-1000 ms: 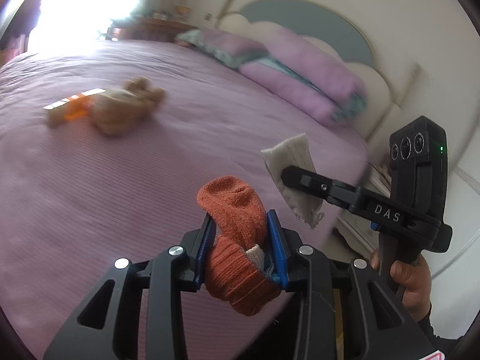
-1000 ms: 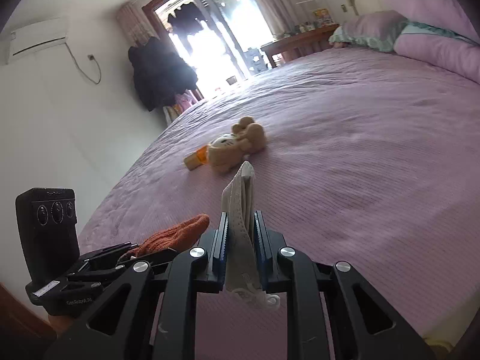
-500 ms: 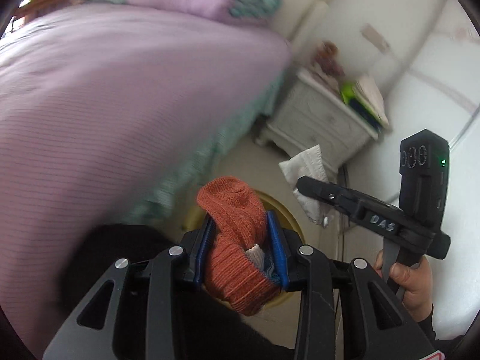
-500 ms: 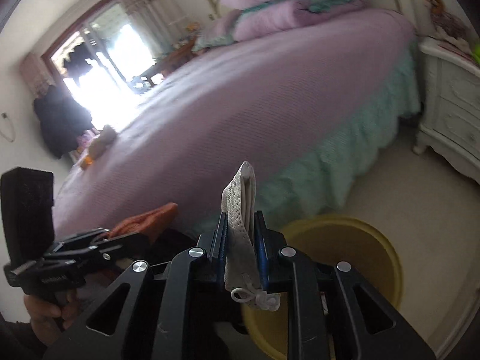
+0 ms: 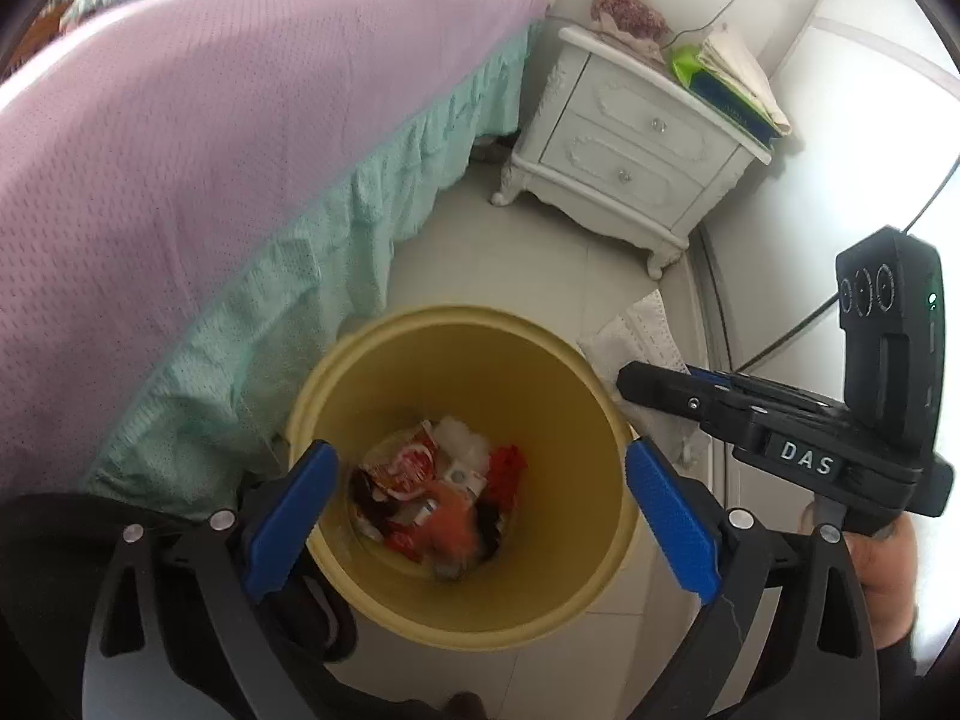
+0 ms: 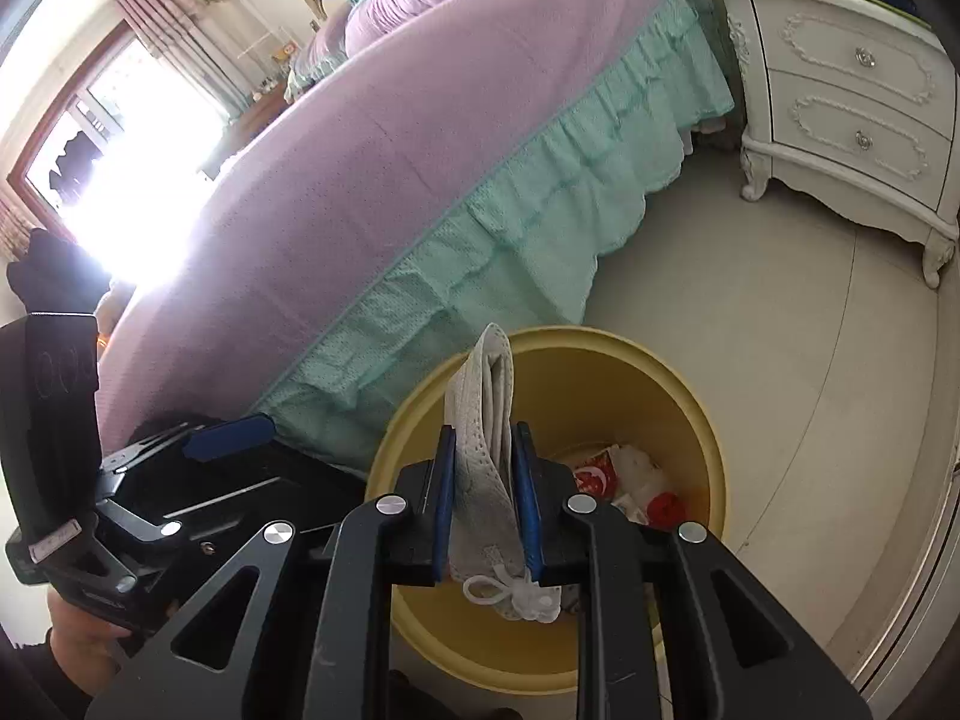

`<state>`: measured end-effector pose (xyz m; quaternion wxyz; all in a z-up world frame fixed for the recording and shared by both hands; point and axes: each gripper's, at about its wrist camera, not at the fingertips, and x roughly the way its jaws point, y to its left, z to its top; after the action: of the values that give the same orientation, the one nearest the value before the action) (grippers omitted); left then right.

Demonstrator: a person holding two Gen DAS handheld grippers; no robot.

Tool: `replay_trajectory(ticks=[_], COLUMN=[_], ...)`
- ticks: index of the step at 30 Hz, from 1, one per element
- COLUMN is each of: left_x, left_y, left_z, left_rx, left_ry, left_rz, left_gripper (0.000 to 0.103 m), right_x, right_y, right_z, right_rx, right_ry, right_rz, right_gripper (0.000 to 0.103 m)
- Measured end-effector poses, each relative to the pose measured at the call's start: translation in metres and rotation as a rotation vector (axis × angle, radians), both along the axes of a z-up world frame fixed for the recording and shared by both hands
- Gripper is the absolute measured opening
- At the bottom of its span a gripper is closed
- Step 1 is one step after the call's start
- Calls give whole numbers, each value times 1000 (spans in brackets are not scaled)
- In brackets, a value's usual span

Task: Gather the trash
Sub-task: 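Open both tools to drop the hat and cloth bag into the bin, then move both empty tools back over the bed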

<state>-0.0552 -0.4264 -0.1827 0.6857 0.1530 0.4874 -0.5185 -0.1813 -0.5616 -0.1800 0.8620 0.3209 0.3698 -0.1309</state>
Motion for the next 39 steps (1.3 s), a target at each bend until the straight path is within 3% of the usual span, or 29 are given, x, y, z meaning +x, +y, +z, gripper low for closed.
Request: replay_trajectory(ticks=[12, 14, 16, 17, 29, 39], left_x=[2, 2, 1, 1, 0, 1], left_y=[0, 1, 1, 1, 2, 8], left_z=[-7, -7, -7, -7, -8, -1], left_rx=[17, 13, 13, 14, 19, -19], left_ry=[3, 6, 5, 5, 17, 40], left_rz=[-7, -11, -13, -13, -25, -24], left_gripper=[98, 98, 99, 99, 99, 99], right_x=[6, 8, 11, 13, 12, 8], right_y=[5, 5, 5, 6, 9, 18], right_z=[-15, -16, -18, -19, -20, 8], right_rx=[11, 20, 20, 11, 15, -83], right_ry=[58, 68, 82, 95, 110, 15], right_rz=[36, 41, 46, 48, 49, 52], right_gripper=[21, 24, 48, 53, 57, 79])
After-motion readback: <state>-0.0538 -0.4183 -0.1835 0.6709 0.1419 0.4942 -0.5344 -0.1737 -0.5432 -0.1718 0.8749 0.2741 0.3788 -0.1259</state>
